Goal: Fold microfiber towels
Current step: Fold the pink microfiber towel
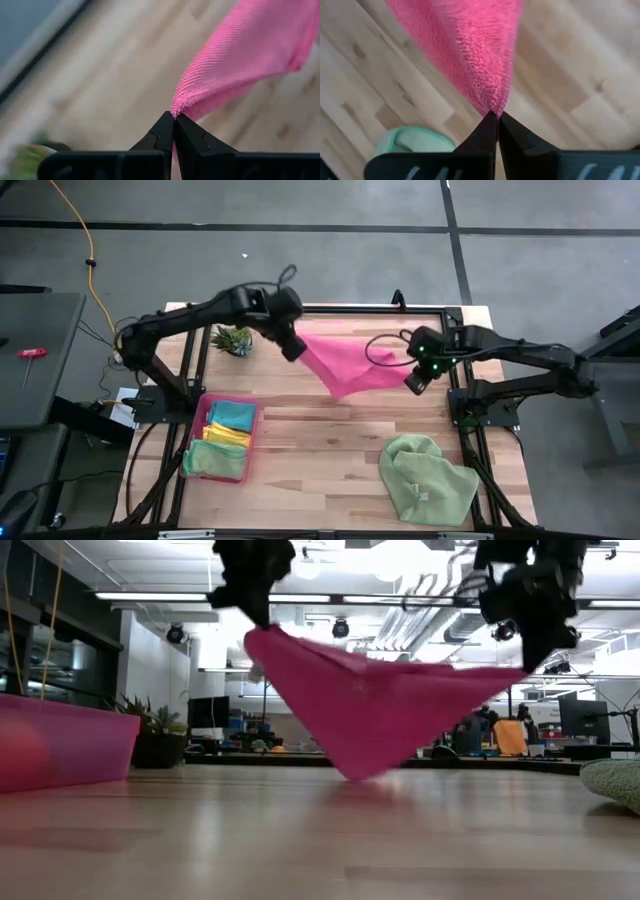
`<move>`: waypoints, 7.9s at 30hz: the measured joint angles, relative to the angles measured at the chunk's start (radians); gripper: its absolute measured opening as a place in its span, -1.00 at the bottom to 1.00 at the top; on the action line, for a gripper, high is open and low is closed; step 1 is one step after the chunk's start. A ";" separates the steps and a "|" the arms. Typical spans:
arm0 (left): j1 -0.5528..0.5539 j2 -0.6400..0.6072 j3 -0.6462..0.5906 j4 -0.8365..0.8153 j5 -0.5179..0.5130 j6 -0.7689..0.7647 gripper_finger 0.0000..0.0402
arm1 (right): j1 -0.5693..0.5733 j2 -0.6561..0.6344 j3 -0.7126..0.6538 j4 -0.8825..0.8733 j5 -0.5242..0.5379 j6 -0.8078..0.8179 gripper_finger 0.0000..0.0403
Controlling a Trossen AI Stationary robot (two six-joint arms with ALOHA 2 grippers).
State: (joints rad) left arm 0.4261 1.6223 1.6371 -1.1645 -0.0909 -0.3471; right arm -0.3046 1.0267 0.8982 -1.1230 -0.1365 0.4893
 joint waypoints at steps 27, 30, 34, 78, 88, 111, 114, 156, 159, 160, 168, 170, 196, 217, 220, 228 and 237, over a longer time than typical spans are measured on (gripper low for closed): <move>-0.237 0.088 -0.415 0.456 -0.046 -0.259 -0.70 | -0.021 0.152 -0.066 0.299 0.031 -0.001 -1.00; -0.202 0.088 -0.415 0.386 -0.081 -0.176 -0.52 | -0.021 0.190 -0.066 0.349 0.031 -0.016 -1.00; -0.156 0.081 -0.415 0.345 -0.073 -0.108 -0.27 | -0.021 0.210 -0.066 0.401 0.031 -0.016 -1.00; -0.389 0.614 -0.069 0.951 0.053 0.078 -0.92 | -0.020 0.166 -0.066 0.358 0.055 0.028 -1.00; -0.363 0.547 -0.069 0.869 0.091 0.088 -0.99 | -0.020 0.166 -0.066 0.379 0.055 0.023 -1.00; -0.252 0.380 -0.082 0.500 -0.085 0.342 -1.00 | -0.020 0.144 -0.063 0.458 -0.061 0.033 -1.00; -0.241 0.382 -0.137 0.520 -0.076 0.322 -1.00 | -0.015 0.144 -0.063 0.458 -0.081 0.054 -1.00; 0.059 0.326 -0.275 0.534 0.201 0.300 -0.42 | 0.053 0.145 -0.063 0.613 0.023 0.211 -1.00; 0.083 0.326 -0.275 0.555 0.248 0.290 -0.27 | 0.053 0.145 -0.063 0.613 0.022 0.211 -1.00; 0.089 0.327 -0.275 0.569 0.250 0.282 -0.23 | 0.053 0.145 -0.063 0.613 0.022 0.211 -1.00; 0.117 0.370 -0.275 0.690 0.314 0.165 -0.10 | 0.053 0.145 -0.063 0.613 0.021 0.211 -1.00; 0.110 0.383 -0.275 0.689 0.298 0.169 -0.11 | 0.053 0.145 -0.063 0.612 0.021 0.217 -1.00; 0.038 0.444 -0.272 0.618 0.109 0.519 -0.12 | 0.052 0.145 -0.062 0.612 0.021 0.218 -1.00; -0.021 0.361 -0.218 0.414 -0.029 0.519 -0.98 | 0.030 0.136 -0.040 0.580 0.023 0.104 -1.00; 0.002 0.263 -0.193 0.374 -0.059 0.523 -0.99 | 0.005 0.122 0.024 0.499 0.029 0.031 -1.00; 0.047 -0.013 -0.102 0.322 -0.133 0.481 -1.00 | -0.087 0.129 0.259 0.246 0.127 -0.186 -1.00; 0.144 -0.095 0.069 0.374 -0.310 0.625 -1.00 | -0.320 0.165 0.405 0.221 0.155 -0.367 -1.00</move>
State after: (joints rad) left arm 0.5702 1.5270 1.7064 -0.7901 -0.4013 0.2781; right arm -0.6251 1.1920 1.3028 -0.9020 0.0187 0.1220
